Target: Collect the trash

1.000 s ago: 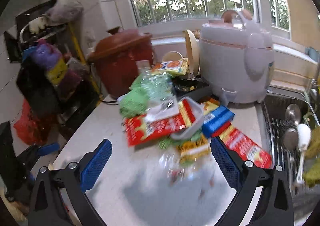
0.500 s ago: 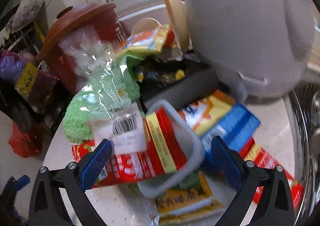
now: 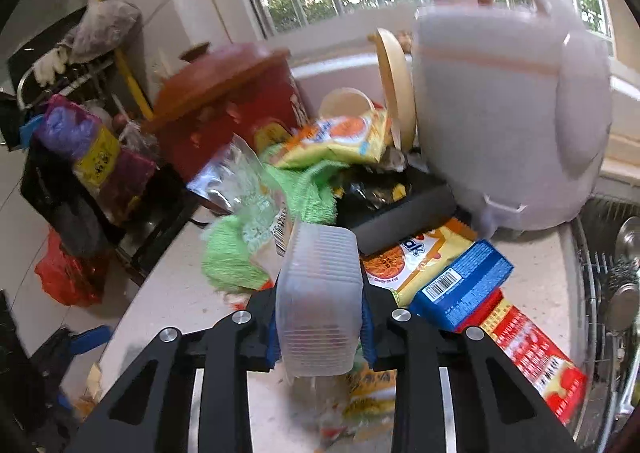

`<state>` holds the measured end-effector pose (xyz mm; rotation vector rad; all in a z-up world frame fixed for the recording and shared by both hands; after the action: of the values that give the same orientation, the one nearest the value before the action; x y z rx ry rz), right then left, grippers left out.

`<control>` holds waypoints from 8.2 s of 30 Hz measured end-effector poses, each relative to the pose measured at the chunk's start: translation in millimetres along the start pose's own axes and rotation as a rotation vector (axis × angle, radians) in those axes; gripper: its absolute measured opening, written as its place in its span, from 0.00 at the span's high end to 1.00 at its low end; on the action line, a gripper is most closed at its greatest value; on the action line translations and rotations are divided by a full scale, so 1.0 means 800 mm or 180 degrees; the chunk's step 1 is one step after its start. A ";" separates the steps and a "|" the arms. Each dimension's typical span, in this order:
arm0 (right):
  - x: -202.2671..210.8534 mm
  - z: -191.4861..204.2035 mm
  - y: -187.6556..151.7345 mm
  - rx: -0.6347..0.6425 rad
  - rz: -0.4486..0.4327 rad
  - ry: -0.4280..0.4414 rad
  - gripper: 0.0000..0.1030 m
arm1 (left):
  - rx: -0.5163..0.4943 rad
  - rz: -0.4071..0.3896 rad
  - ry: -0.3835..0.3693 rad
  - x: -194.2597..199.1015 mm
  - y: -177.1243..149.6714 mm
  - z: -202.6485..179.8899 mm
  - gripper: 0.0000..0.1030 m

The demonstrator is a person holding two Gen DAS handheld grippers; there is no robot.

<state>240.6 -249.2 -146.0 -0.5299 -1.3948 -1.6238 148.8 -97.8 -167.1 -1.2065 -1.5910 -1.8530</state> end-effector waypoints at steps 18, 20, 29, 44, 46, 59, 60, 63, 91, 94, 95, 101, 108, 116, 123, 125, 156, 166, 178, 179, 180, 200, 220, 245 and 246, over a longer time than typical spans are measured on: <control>0.154 -0.029 -0.091 -0.0881 -0.0354 0.0575 0.71 | -0.0114 0.0036 -0.0624 0.003 -0.002 -0.048 0.08; 0.168 -0.032 -0.102 -0.0890 -0.0346 0.0560 0.71 | -0.0024 0.0019 -0.0611 0.002 0.006 -0.031 0.08; 0.230 -0.049 -0.125 -0.0836 -0.0450 0.0276 0.68 | 0.0286 0.0178 -0.0282 -0.046 0.064 0.029 0.08; 0.190 -0.075 -0.137 -0.0845 -0.0244 0.0082 0.73 | 0.0186 0.0749 -0.0242 -0.152 0.109 -0.053 0.23; 0.184 -0.079 -0.141 -0.0868 -0.0216 0.0092 0.73 | 0.0221 0.0685 -0.0277 -0.148 0.113 -0.055 0.32; 0.201 -0.056 -0.128 -0.0707 -0.0367 0.0185 0.73 | 0.0320 0.0096 -0.0103 -0.022 0.101 0.009 0.57; 0.202 -0.052 -0.126 -0.0686 -0.0374 0.0206 0.73 | 0.0309 0.0013 -0.0100 0.000 0.097 0.016 0.57; 0.208 -0.024 -0.123 -0.0508 -0.0393 0.0256 0.73 | 0.0236 -0.0160 -0.0027 0.066 0.069 0.029 0.57; -0.089 0.050 -0.511 -0.0239 0.1410 -0.0103 0.66 | -0.0097 0.1433 -0.0126 -0.140 -0.416 -0.043 0.35; -0.098 0.035 -0.513 -0.0279 0.1414 -0.0241 0.21 | -0.0154 0.1455 0.0000 -0.152 -0.414 -0.046 0.15; -0.095 0.034 -0.512 -0.0284 0.1399 -0.0253 0.15 | -0.0155 0.1443 0.0010 -0.148 -0.413 -0.046 0.15; -0.043 0.038 -0.495 -0.0278 0.1352 -0.0255 0.10 | -0.0103 0.1441 0.0067 -0.103 -0.387 -0.043 0.11; 0.085 0.072 -0.401 -0.0220 0.0845 -0.0125 0.05 | 0.0039 0.1151 0.0108 0.019 -0.299 -0.036 0.11; 0.193 0.089 -0.238 0.0090 -0.0071 -0.0236 0.05 | 0.0321 0.0273 0.0253 0.117 -0.127 -0.006 0.08; 0.107 0.014 -0.125 -0.0034 0.0139 -0.0208 0.05 | 0.0407 0.0137 0.0275 0.076 -0.029 -0.005 0.08; 0.059 0.004 -0.116 0.0050 0.0389 -0.0227 0.05 | 0.0422 0.0201 0.0253 0.060 -0.027 -0.005 0.08; 0.185 0.027 0.011 0.0265 -0.0395 0.0159 0.89 | 0.0707 0.0950 -0.0684 -0.112 0.019 -0.072 0.08; 0.209 0.020 -0.011 0.0184 -0.0476 0.0135 0.85 | 0.0848 0.0766 -0.0886 -0.125 0.038 -0.086 0.76; 0.223 0.034 -0.027 0.0230 -0.0592 0.0163 0.84 | 0.0610 0.0170 -0.0835 -0.016 0.063 -0.042 0.87; 0.230 0.038 -0.030 0.0239 -0.0622 0.0182 0.84 | 0.0577 0.0063 -0.0807 0.006 0.062 -0.034 0.87; 0.237 0.042 -0.034 0.0238 -0.0648 0.0204 0.84 | 0.0547 -0.0068 -0.0786 0.037 0.060 -0.023 0.87; 0.108 0.111 -0.357 -0.0129 0.0779 0.0409 0.84 | 0.0088 0.0755 -0.0689 0.086 -0.271 -0.044 0.87; -0.119 0.010 -0.535 -0.0422 0.1232 -0.0438 0.09 | 0.0179 0.1163 -0.0097 -0.165 -0.407 -0.035 0.13; 0.266 0.157 -0.090 -0.0158 -0.1050 -0.0081 0.05 | 0.0684 -0.0551 0.0697 0.219 -0.016 0.046 0.07; 0.267 0.156 -0.086 -0.0181 -0.1074 -0.0121 0.05 | 0.0711 -0.0546 0.0742 0.219 -0.010 0.046 0.07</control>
<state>48.0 -210.8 19.1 -0.3729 -1.5315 -1.9343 60.9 -22.4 -30.7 -0.7502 -1.7561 -1.7832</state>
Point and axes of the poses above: each gripper's, at about its wrist camera, not at the fingertips, and x roughly against the way its jaws point, z to its left, y to its top, the point moved 10 cm from there along -x, roughly the way its jaws point, and after that the axes turned 13 degrees about z, right-handed, at the moved point
